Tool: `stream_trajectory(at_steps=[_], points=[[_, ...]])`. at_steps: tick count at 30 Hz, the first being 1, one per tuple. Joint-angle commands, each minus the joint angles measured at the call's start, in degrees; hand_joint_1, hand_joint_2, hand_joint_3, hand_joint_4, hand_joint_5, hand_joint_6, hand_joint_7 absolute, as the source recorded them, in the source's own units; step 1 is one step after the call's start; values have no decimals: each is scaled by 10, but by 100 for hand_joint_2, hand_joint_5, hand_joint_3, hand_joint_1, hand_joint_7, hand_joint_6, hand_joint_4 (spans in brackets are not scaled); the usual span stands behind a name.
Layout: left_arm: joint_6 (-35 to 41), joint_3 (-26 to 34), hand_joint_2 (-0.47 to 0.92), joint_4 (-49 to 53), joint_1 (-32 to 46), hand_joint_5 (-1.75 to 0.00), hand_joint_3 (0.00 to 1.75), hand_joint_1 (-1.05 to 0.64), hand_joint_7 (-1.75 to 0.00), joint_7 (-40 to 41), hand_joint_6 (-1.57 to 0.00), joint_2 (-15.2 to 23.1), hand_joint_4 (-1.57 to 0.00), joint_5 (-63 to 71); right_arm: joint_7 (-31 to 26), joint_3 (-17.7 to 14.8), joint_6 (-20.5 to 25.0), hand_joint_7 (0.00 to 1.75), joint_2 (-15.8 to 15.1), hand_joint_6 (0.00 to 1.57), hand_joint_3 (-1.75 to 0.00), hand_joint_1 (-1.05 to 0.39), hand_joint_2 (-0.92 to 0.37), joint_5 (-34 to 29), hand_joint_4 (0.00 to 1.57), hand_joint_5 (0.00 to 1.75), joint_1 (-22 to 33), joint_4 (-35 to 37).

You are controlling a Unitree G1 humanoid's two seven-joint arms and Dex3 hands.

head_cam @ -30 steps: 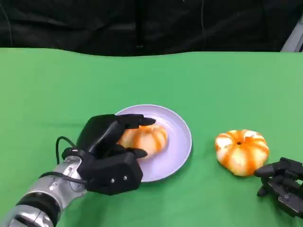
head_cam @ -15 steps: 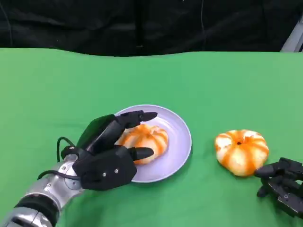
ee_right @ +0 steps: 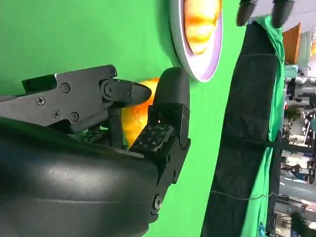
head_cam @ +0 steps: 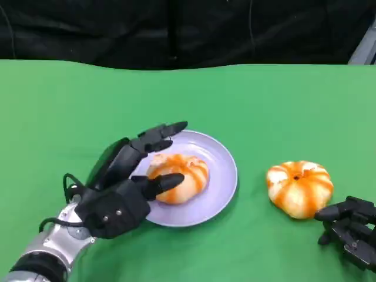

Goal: Grasp the bread from the table and place it into the plate.

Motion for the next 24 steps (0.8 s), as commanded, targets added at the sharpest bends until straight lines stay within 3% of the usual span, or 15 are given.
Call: stream_trajectory(at_steps=[1,16,24], points=[[-15,17,92,-15,15,-4,50,-88,-2,-18,-46,6,-69,-21,2,-2,-1,70,-4,92,-40,-2,-92,3,71,141,-2,4],[-43,55,92,-32,33,-5,45,-83,-2,-66,-52,-4,-75,-70,-3,-1,3,72,-5,91,-40,-2,-92,-1,70,143,0,2],[-106,99,92,-49,67,-6,39,-78,-3,-119,-58,-18,-79,-149,-1,-1,6,72,-5,90,-41,-1,-92,0,69,143,2,-4]])
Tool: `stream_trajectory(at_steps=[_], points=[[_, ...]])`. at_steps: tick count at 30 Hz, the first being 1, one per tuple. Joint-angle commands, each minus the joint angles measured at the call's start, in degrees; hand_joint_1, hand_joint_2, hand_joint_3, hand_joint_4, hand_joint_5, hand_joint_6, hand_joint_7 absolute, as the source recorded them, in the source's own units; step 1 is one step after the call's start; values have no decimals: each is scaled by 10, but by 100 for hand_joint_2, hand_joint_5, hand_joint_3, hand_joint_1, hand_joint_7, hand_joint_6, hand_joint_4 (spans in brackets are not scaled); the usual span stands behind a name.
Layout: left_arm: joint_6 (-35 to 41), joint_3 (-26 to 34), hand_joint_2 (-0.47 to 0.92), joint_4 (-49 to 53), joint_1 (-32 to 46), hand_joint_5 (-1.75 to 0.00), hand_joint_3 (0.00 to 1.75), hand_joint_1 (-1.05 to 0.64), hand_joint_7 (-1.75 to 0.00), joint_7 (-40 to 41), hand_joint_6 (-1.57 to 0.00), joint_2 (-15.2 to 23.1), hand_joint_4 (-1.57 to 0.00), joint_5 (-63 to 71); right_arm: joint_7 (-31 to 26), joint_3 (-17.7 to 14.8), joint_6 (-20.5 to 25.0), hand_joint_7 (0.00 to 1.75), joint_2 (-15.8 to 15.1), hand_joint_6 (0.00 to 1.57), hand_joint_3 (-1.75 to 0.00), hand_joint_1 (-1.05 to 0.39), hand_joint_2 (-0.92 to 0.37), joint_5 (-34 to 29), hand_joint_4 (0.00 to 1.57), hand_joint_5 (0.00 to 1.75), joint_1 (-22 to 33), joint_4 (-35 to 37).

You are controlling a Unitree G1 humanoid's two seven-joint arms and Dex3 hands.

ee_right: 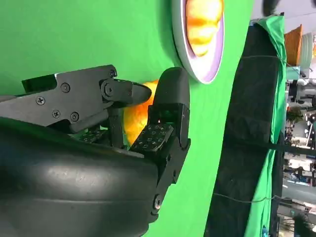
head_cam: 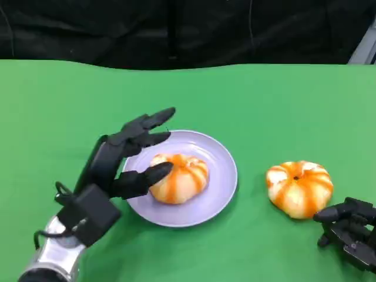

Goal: Grasp the bread from the table and place it into the plate.

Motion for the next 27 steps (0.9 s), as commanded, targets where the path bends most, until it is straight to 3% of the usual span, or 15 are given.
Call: stream_trajectory(at_steps=[1,16,21,27], points=[[-21,19,92,-11,17,-6,39,-78,-3,-25,-58,5,-79,-27,-3,0,4,72,-5,90,-42,-1,-92,0,69,143,3,-7],[-20,37,92,-13,18,-5,40,-78,-2,-45,-59,-1,-80,-25,-4,0,5,75,-5,89,-42,-1,-92,0,69,144,3,-9],[-36,67,92,-42,98,-11,36,-57,-4,-149,-66,-11,-91,-152,10,-5,3,75,-12,88,-44,0,-92,10,67,144,11,-14],[-12,90,92,-60,140,-15,35,-55,-4,-231,-69,-13,-93,-219,19,-9,3,78,-13,86,-44,0,-92,13,67,145,15,-21]])
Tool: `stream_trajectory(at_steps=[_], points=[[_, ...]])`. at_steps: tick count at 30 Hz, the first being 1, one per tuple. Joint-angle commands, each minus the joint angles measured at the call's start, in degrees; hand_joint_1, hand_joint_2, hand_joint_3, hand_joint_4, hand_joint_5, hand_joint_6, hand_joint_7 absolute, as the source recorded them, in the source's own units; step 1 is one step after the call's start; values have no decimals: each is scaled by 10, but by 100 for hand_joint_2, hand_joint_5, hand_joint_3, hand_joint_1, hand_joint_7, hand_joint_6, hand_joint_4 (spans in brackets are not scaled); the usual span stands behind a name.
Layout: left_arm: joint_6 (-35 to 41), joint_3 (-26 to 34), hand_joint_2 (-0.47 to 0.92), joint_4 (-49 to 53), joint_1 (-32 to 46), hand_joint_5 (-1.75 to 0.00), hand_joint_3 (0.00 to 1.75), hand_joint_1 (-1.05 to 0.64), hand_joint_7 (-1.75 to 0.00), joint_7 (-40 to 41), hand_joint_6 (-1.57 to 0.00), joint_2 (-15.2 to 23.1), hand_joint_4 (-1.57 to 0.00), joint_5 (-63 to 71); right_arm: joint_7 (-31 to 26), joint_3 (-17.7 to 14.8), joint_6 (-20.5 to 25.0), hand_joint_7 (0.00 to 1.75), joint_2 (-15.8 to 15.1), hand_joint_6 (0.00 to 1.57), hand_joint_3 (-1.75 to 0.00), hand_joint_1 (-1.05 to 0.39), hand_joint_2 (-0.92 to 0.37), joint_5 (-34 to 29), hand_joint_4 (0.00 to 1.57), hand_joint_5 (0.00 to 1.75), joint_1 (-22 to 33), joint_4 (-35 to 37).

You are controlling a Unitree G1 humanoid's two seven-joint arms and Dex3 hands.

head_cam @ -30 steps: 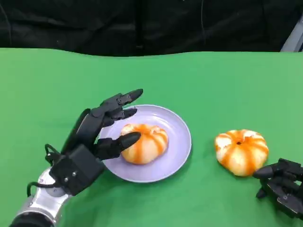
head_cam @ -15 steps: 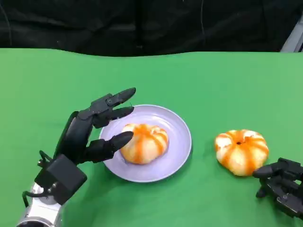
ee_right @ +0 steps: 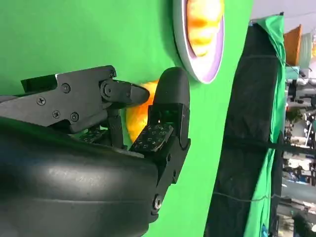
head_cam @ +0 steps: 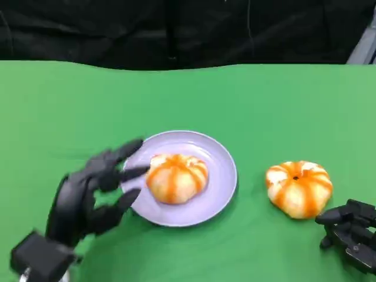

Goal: Grasp the bread from the table and place it into the plate.

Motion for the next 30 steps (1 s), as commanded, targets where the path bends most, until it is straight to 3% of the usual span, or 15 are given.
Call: stream_trajectory(at_steps=[1,13,24,26,30], points=[[20,21,92,-20,18,-15,35,-54,-3,-51,-69,4,-93,-42,7,-5,2,78,-11,86,-44,0,-92,9,67,145,6,-10],[46,69,92,-25,33,-17,32,-52,-2,-117,-70,-7,-90,-84,2,-5,7,82,-12,84,-44,-3,-92,2,66,146,7,-11],[29,97,92,-1,32,-23,33,-53,-3,-108,-74,3,-92,-63,10,-8,8,84,-11,83,-43,-4,-92,8,66,146,6,-8],[21,104,92,12,30,-55,34,-54,-1,-109,-76,9,-77,-62,5,-7,5,83,-11,82,-42,-6,-92,3,66,146,8,-10],[26,121,92,22,31,-79,34,-55,-1,-118,-79,9,-68,-76,9,-7,3,83,-12,82,-42,-7,-92,5,66,145,11,-13]])
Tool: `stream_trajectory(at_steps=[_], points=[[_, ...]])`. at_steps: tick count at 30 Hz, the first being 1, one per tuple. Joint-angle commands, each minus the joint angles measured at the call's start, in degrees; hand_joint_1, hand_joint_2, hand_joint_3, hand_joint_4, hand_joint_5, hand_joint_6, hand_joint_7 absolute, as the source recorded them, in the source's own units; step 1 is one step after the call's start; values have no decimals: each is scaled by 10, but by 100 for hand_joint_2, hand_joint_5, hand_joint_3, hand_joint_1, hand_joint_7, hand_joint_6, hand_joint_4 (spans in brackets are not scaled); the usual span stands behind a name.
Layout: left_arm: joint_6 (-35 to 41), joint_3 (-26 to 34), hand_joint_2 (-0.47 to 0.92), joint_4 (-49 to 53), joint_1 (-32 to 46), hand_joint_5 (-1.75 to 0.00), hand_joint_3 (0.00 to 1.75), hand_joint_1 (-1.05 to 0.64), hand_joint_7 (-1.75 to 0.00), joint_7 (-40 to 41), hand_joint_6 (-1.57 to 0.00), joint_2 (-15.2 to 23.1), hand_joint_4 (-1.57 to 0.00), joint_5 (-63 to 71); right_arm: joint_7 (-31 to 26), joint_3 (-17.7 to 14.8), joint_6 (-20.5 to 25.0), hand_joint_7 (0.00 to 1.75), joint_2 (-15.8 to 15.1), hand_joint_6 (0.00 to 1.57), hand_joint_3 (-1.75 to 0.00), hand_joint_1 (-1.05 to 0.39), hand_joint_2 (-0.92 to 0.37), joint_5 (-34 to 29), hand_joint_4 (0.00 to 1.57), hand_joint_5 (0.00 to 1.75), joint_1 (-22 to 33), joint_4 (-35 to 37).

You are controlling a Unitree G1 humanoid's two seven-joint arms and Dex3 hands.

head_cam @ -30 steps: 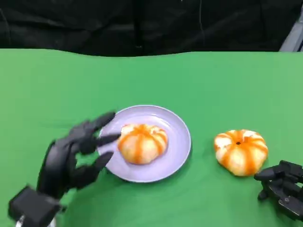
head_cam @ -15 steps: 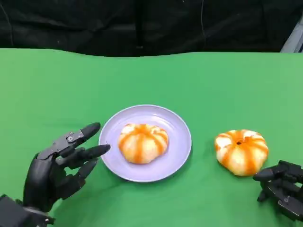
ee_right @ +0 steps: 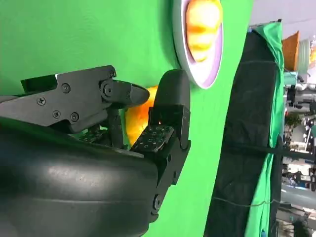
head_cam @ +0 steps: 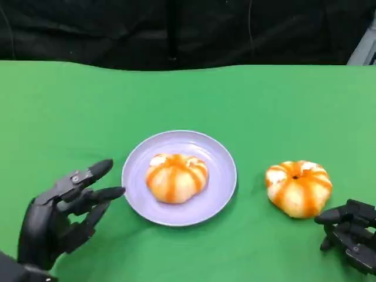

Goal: Grasp the bread from the table and place it into the plate.

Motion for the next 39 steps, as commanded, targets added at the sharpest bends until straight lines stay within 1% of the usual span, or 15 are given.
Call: stream_trajectory(at_steps=[1,4,11,14,17,23,24,25,27,28,29,31,34,36,39], points=[[-2,20,92,11,5,-80,34,-55,-1,-8,-79,11,-67,-11,4,-5,-5,83,-12,82,-42,-7,-92,7,66,145,7,-8],[3,29,92,12,8,-89,34,-54,-1,-17,-80,9,-64,-18,7,-6,-3,84,-12,83,-42,-7,-92,9,66,146,8,-9],[21,39,92,8,16,-95,33,-53,-1,-37,-80,3,-63,-31,16,-9,-2,84,-12,82,-43,-5,-92,17,66,146,9,-9],[40,48,92,4,19,-95,33,-45,-1,-57,-81,-3,-62,-50,17,-8,-3,84,-13,82,-44,-4,-92,17,66,146,11,-11],[51,54,92,1,22,-93,37,-29,-1,-64,-83,-7,-62,-56,17,-8,-3,84,-14,82,-44,-4,-92,16,66,147,13,-12],[50,60,92,-1,26,-91,38,-26,-1,-61,-83,-12,-62,-53,14,-8,-4,84,-15,82,-44,-4,-92,13,66,147,16,-15],[46,61,92,-2,30,-95,44,-18,-11,-52,-103,-15,-70,-49,12,-8,-5,85,-15,82,-43,-7,-92,11,66,147,17,-16],[43,61,92,-3,33,-97,47,-14,-16,-46,-111,-17,-73,-44,10,-7,-5,85,-16,82,-43,-7,-92,9,66,147,19,-18],[39,60,92,-7,38,-102,51,-12,-26,-37,-118,-19,-75,-35,9,-7,-6,85,-16,82,-42,-8,-92,8,66,147,20,-19],[37,59,91,-9,40,-116,56,-11,-54,-34,-110,-20,-76,-31,9,-7,-7,85,-16,81,-42,-8,-92,9,66,147,20,-19],[34,58,90,-9,42,-121,58,-11,-77,-33,-100,-21,-76,-28,9,-7,-4,85,-16,81,-42,-8,-92,10,66,147,20,-20],[24,55,87,-10,47,-143,65,-9,-108,-26,-86,-21,-75,-15,10,-7,-2,85,-15,81,-43,-7,-92,11,66,147,21,-22],[13,49,83,-8,54,-158,74,-9,-128,-16,-79,-20,-75,4,11,-7,-5,86,-15,82,-43,-7,-92,12,66,147,23,-22],[7,46,82,-7,56,-161,77,-9,-132,-9,-78,-21,-74,12,15,-7,-4,86,-16,81,-43,-8,-92,15,66,147,23,-21],[-4,42,71,-6,59,-165,92,-12,-142,0,-75,-23,-73,22,18,-8,-2,86,-16,81,-43,-10,-92,16,66,148,24,-23]])
